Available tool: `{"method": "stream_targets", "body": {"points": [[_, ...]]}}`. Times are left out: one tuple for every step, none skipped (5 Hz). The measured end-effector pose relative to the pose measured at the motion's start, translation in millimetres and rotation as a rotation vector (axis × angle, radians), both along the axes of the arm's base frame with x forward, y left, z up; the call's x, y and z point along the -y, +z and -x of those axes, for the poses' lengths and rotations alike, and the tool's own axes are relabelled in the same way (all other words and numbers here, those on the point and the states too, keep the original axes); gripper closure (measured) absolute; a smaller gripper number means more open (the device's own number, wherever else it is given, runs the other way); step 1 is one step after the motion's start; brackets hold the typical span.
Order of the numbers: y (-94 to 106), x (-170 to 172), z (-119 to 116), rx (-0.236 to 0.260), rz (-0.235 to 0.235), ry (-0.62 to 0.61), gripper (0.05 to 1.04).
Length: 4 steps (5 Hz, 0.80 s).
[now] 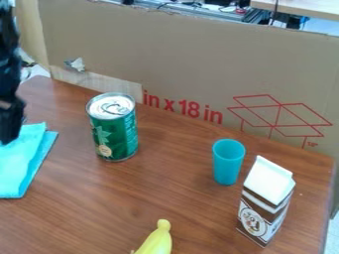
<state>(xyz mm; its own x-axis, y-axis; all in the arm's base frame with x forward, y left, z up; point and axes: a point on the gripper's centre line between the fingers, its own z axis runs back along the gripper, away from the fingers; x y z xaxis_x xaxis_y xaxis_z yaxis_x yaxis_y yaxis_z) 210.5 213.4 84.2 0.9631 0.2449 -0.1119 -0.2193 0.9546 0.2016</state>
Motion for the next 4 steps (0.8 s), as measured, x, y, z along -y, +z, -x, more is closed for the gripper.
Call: {"method": "stream_targets", "body": {"points": [[35.9, 34.3, 7.0, 0.071, 0.040, -0.130, 0.083], [51.1, 59.5, 25.6, 0.077, 0.131, -0.195, 0.083], [55.4, 78.9, 40.5, 0.084, 0.191, -0.219, 0.083], [52.6, 97.8, 44.8, 0.071, 0.179, -0.235, 0.083]]}}
